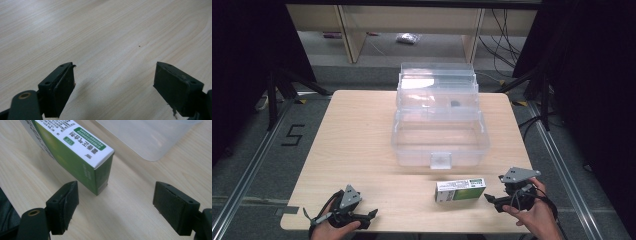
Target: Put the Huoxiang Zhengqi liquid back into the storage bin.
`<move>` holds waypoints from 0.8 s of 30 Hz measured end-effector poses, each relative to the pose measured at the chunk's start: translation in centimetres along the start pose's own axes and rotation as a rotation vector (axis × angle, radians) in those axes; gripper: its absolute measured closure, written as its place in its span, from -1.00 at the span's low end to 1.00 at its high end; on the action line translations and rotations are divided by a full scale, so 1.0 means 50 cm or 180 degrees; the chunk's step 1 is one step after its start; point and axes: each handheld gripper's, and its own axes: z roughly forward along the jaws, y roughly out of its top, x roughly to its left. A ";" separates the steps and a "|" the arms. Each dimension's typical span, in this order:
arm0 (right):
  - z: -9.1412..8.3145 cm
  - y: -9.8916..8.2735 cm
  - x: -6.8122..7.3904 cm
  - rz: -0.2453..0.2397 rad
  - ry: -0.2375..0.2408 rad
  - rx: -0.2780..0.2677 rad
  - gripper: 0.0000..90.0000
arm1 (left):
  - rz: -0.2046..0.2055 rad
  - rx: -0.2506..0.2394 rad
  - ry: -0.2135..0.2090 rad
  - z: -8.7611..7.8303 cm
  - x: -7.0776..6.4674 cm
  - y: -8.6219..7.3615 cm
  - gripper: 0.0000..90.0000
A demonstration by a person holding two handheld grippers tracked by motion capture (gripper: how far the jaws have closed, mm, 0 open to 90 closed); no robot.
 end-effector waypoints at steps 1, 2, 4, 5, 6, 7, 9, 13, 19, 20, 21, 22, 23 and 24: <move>-0.002 0.002 0.002 0.0044 0.0012 0.0038 -0.52 | -0.0001 -0.0002 -0.0006 0.000 0.000 0.000 -0.64; -0.001 0.004 0.001 -0.0021 0.0012 0.0008 -0.52 | 0.0052 0.0038 -0.0010 -0.002 0.002 0.000 -0.64; -0.004 0.009 0.005 0.0008 -0.0001 0.0010 -0.52 | 0.0042 0.0034 -0.0003 -0.001 0.002 0.000 -0.64; -0.004 0.012 0.007 0.0016 0.0009 0.0013 -0.52 | -0.0002 0.0000 0.0000 0.000 0.001 0.000 -0.64; -0.008 0.016 0.003 -0.0054 0.0029 0.0067 -0.52 | -0.0001 0.0001 -0.0002 0.000 0.001 0.000 -0.64; -0.010 0.024 0.005 -0.0095 0.0001 0.0021 -0.53 | 0.0000 -0.0015 -0.0012 0.001 0.001 -0.001 -0.64; -0.013 0.029 0.003 -0.0152 0.0018 0.0016 -0.52 | 0.0041 0.0016 -0.0015 0.000 0.003 -0.001 -0.64; -0.018 0.048 0.004 -0.0220 0.0038 0.0023 -0.54 | 0.0048 0.0020 -0.0010 -0.001 0.004 -0.001 -0.64; -0.013 0.074 0.010 -0.0408 0.0123 0.0099 -0.54 | 0.0046 0.0010 -0.0008 -0.001 0.004 -0.001 -0.64; -0.014 0.078 0.013 -0.0391 0.0160 0.0150 -0.54 | 0.0050 0.0013 -0.0007 -0.001 0.004 -0.001 -0.64; -0.012 0.081 0.017 -0.0398 0.0189 0.0162 -0.54 | -0.0010 -0.0033 -0.0020 0.001 0.002 -0.001 -0.64; -0.009 0.083 0.020 -0.0407 0.0163 0.0132 -0.54 | -0.0013 -0.0035 -0.0019 0.001 0.002 -0.001 -0.64; -0.010 0.087 0.021 -0.0435 0.0201 0.0179 -0.54 | 0.0000 -0.0023 -0.0006 0.001 0.003 -0.001 -0.64; -0.008 0.091 0.022 -0.0468 0.0207 0.0185 -0.54 | 0.0019 0.0000 0.0002 0.000 0.003 -0.001 -0.64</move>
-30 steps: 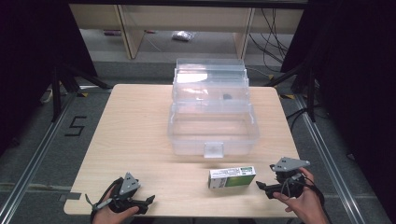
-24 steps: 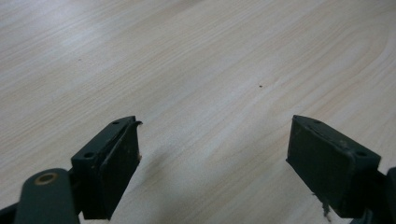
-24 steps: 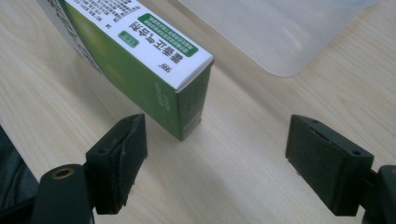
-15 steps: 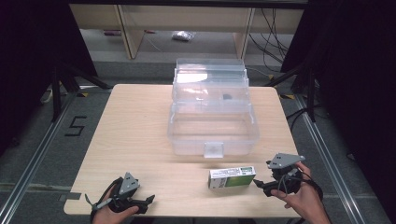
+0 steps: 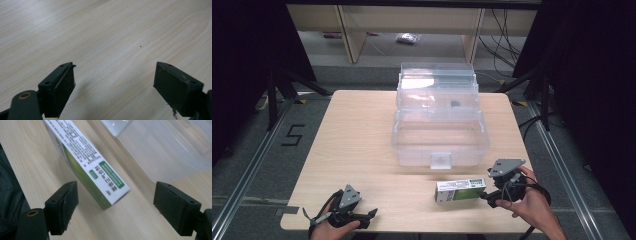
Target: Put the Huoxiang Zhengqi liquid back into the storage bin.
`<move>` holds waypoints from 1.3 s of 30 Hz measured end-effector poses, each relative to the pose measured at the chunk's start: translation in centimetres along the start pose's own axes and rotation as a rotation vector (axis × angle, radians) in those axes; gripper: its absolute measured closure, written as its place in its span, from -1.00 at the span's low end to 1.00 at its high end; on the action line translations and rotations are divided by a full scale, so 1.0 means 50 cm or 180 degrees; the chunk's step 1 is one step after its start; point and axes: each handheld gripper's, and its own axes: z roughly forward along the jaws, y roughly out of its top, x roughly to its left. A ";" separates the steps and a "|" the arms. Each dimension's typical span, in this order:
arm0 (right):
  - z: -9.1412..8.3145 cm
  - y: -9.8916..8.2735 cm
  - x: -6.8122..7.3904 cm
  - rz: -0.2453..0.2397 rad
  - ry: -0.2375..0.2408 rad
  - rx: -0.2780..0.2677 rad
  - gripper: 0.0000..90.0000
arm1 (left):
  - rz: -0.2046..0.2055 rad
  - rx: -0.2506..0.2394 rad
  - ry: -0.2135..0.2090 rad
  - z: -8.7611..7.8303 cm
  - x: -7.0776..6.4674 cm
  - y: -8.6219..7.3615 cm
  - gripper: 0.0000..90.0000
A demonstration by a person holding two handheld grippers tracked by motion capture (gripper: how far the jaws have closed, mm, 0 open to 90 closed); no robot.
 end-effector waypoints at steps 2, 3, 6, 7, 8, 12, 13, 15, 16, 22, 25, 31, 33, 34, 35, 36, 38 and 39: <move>0.006 0.009 0.004 -0.0076 -0.0001 0.0019 -0.54 | 0.0028 0.0020 -0.0007 -0.001 0.001 0.000 -0.64; 0.008 0.012 0.007 -0.0056 0.0011 0.0032 -0.53 | -0.0034 -0.0026 0.0003 0.001 -0.001 0.000 -0.64; 0.015 0.027 0.010 -0.0169 0.0019 0.0091 -0.53 | -0.0026 -0.0021 -0.0001 0.000 -0.001 0.000 -0.64; 0.015 0.034 0.010 -0.0221 0.0031 0.0145 -0.53 | 0.0006 0.0007 -0.0010 -0.001 0.001 0.000 -0.64; 0.019 0.038 0.008 -0.0337 0.0022 0.0144 -0.52 | 0.0025 0.0019 -0.0002 -0.001 0.002 0.000 -0.64; 0.029 0.057 0.016 -0.0373 0.0131 0.0238 -0.52 | -0.0026 -0.0020 -0.0004 -0.001 -0.001 0.000 -0.64; 0.032 0.060 0.017 -0.0400 0.0134 0.0252 -0.51 | -0.0024 -0.0019 -0.0001 -0.001 -0.001 0.000 -0.64; 0.038 0.066 0.020 -0.0443 0.0172 0.0302 -0.50 | -0.0027 -0.0024 -0.0008 -0.001 0.000 0.000 -0.64; 0.040 0.068 0.022 -0.0393 0.0170 0.0346 -0.50 | -0.0028 -0.0024 -0.0007 -0.001 0.000 0.000 -0.64; 0.057 0.082 0.025 -0.0511 0.0238 0.0440 -0.49 | -0.0024 -0.0021 -0.0005 0.000 0.000 0.000 -0.64; 0.068 0.086 0.026 -0.0575 0.0287 0.0487 -0.49 | -0.0019 -0.0012 0.0006 -0.001 0.000 0.000 -0.64; 0.088 0.097 0.028 -0.0653 0.0360 0.0581 -0.48 | -0.0031 -0.0027 -0.0004 0.000 0.000 0.000 -0.64; 0.093 0.101 0.029 -0.0700 0.0398 0.0613 -0.46 | -0.0028 -0.0023 -0.0006 0.000 0.000 0.000 -0.64; 0.097 0.102 0.031 -0.0707 0.0400 0.0632 -0.46 | 0.0003 0.0006 0.0008 -0.001 0.001 0.000 -0.64; 0.099 0.104 0.032 -0.0727 0.0420 0.0656 -0.46 | -0.0025 -0.0016 0.0000 -0.001 -0.001 0.000 -0.64; 0.103 0.105 0.033 -0.0719 0.0437 0.0689 -0.45 | 0.0024 0.0024 0.0006 -0.002 0.002 0.000 -0.64; 0.108 0.107 0.031 -0.0751 0.0467 0.0706 -0.44 | -0.0030 -0.0026 -0.0010 -0.001 0.000 0.000 -0.64; 0.112 0.109 0.029 -0.0768 0.0493 0.0743 -0.44 | -0.0022 -0.0020 -0.0005 0.000 0.000 0.000 -0.64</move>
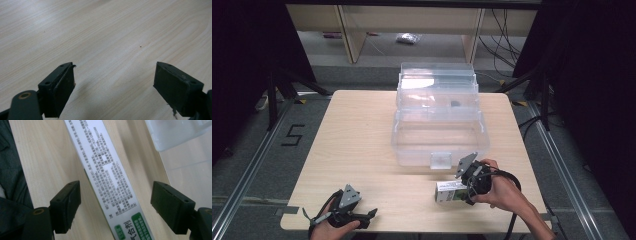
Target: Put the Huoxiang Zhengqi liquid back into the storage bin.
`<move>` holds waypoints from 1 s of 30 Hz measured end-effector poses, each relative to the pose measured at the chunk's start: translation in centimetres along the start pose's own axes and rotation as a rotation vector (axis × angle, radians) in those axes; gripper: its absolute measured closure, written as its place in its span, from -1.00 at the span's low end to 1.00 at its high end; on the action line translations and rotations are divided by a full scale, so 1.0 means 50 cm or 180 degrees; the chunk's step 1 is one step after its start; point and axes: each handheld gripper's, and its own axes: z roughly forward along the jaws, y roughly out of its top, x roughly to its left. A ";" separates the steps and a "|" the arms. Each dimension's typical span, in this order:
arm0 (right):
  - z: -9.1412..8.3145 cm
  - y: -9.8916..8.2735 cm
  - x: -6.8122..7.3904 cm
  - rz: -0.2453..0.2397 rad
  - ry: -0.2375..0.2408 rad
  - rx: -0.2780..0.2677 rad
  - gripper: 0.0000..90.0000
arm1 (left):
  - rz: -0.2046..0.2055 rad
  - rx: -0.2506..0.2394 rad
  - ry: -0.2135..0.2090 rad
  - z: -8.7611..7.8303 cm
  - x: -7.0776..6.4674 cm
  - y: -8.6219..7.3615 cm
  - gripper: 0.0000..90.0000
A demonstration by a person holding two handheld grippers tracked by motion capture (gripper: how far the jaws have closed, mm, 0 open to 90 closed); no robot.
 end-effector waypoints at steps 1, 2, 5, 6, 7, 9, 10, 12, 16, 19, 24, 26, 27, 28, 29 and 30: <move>0.002 0.001 0.001 0.0061 0.0000 0.0036 -0.43 | 0.0024 0.0025 0.0010 -0.001 0.001 0.000 -0.64; 0.004 0.002 -0.001 0.0028 0.0008 0.0038 -0.42 | 0.0042 0.0039 0.0008 -0.001 0.001 0.000 -0.64; 0.011 0.005 -0.003 0.0013 0.0076 0.0125 -0.36 | -0.0004 -0.0003 -0.0004 0.000 0.000 0.000 -0.64; 0.014 0.006 -0.006 -0.0084 0.0060 0.0097 -0.35 | 0.0035 0.0033 0.0010 -0.001 0.001 0.000 -0.64; 0.016 0.008 -0.005 -0.0074 0.0092 0.0152 -0.31 | -0.0001 0.0005 0.0002 0.000 -0.001 0.000 -0.64; 0.020 0.009 -0.005 -0.0106 0.0120 0.0179 -0.29 | -0.0011 -0.0008 -0.0009 0.000 0.000 0.000 -0.64; 0.021 0.009 -0.002 -0.0054 0.0107 0.0196 -0.27 | -0.0009 -0.0005 -0.0005 0.000 0.000 0.000 -0.64; 0.026 0.010 -0.005 -0.0132 0.0130 0.0210 -0.22 | -0.0004 -0.0004 -0.0001 0.000 0.000 0.000 -0.64; 0.028 0.013 -0.001 -0.0017 0.0152 0.0310 -0.14 | -0.0008 -0.0006 -0.0005 0.000 0.000 0.000 -0.64; 0.033 0.015 -0.003 -0.0101 0.0103 0.0396 -0.05 | 0.0053 0.0042 -0.0005 -0.002 0.002 0.000 -0.64; 0.039 0.018 -0.002 -0.0166 0.0199 0.0420 0.14 | -0.0002 -0.0002 -0.0005 0.000 0.000 0.000 -0.64; 0.041 0.020 -0.004 -0.0334 0.0183 0.0455 0.17 | 0.0015 0.0013 -0.0004 -0.001 0.001 0.000 -0.64; 0.041 0.019 -0.003 -0.0307 0.0179 0.0487 0.19 | 0.0016 0.0014 -0.0003 -0.001 0.001 0.000 -0.64; 0.042 0.020 -0.007 -0.0417 0.0167 0.0517 0.22 | 0.0018 0.0015 -0.0003 -0.001 0.001 0.000 -0.64; 0.041 0.022 -0.007 -0.0480 0.0171 0.0526 0.25 | 0.0022 0.0016 -0.0005 -0.001 0.001 0.000 -0.64; 0.038 0.023 -0.001 -0.0383 0.0173 0.0588 0.28 | 0.0020 0.0017 -0.0004 -0.001 0.001 0.000 -0.64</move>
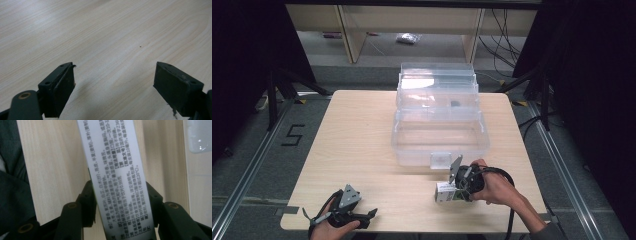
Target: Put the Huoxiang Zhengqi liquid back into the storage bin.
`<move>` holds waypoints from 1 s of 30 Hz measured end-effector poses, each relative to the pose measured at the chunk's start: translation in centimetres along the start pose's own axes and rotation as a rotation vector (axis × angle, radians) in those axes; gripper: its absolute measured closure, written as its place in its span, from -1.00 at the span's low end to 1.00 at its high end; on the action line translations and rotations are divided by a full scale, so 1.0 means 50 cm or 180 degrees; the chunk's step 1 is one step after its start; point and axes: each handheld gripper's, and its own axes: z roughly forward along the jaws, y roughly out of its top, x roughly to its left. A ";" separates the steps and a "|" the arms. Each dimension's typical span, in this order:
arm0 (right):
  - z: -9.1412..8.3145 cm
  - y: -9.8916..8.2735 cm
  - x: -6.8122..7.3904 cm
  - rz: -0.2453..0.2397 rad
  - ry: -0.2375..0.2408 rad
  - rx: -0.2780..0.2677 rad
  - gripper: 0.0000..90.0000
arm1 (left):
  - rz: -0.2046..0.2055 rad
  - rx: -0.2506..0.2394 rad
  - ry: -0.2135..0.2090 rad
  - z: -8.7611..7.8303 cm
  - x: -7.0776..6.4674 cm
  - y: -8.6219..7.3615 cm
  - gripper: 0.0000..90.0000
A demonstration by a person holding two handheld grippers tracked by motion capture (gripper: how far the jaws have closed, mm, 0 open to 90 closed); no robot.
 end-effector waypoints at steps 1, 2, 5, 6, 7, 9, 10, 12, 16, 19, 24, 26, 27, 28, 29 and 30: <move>0.000 0.002 -0.004 -0.0147 0.0030 -0.0001 0.31 | -0.0002 -0.0001 0.0003 0.000 0.000 0.000 -0.64; -0.002 0.003 -0.002 -0.0082 0.0017 0.0032 0.33 | -0.0007 -0.0002 0.0003 0.000 0.000 0.000 -0.64; -0.005 0.008 -0.005 -0.0077 0.0036 0.0129 0.41 | 0.0001 -0.0001 -0.0001 0.000 0.000 0.000 -0.64; -0.004 0.008 -0.008 -0.0139 0.0037 0.0106 0.41 | 0.0002 -0.0001 0.0003 0.000 0.000 0.000 -0.64; -0.006 0.011 -0.008 -0.0113 0.0032 0.0158 0.42 | 0.0000 -0.0001 0.0000 0.000 0.000 0.000 -0.64; -0.006 0.014 -0.010 -0.0118 0.0059 0.0172 0.42 | -0.0004 -0.0002 0.0003 -0.001 0.000 0.000 -0.64; -0.007 0.015 -0.008 -0.0089 0.0060 0.0205 0.43 | 0.0002 0.0000 0.0002 -0.001 0.000 0.000 -0.64; -0.008 0.017 -0.009 -0.0138 0.0075 0.0221 0.43 | -0.0023 -0.0019 -0.0001 0.001 -0.001 0.000 -0.64; -0.013 0.023 -0.013 -0.0311 0.0106 0.0217 0.43 | 0.0002 -0.0001 -0.0001 0.001 0.000 0.000 -0.64; -0.024 0.025 -0.015 -0.0347 0.0121 0.0157 0.44 | -0.0031 -0.0024 0.0002 0.001 -0.001 0.000 -0.64; -0.047 0.027 -0.010 -0.0201 0.0116 0.0188 0.44 | -0.0020 -0.0019 -0.0001 0.001 -0.001 0.000 -0.64; -0.055 0.028 -0.012 -0.0187 0.0127 0.0205 0.44 | -0.0030 -0.0023 0.0004 0.001 -0.001 0.000 -0.64; -0.057 0.028 -0.013 -0.0190 0.0138 0.0204 0.43 | -0.0029 -0.0025 0.0003 0.001 -0.001 0.000 -0.64; -0.060 0.029 -0.015 -0.0198 0.0140 0.0202 0.44 | -0.0024 -0.0021 0.0000 0.001 -0.001 0.000 -0.64; -0.062 0.028 -0.016 -0.0219 0.0133 0.0179 0.44 | -0.0021 -0.0020 -0.0001 0.001 -0.001 0.000 -0.64; -0.063 0.027 -0.021 -0.0286 0.0143 0.0140 0.43 | -0.0026 -0.0022 0.0002 0.002 -0.001 0.000 -0.64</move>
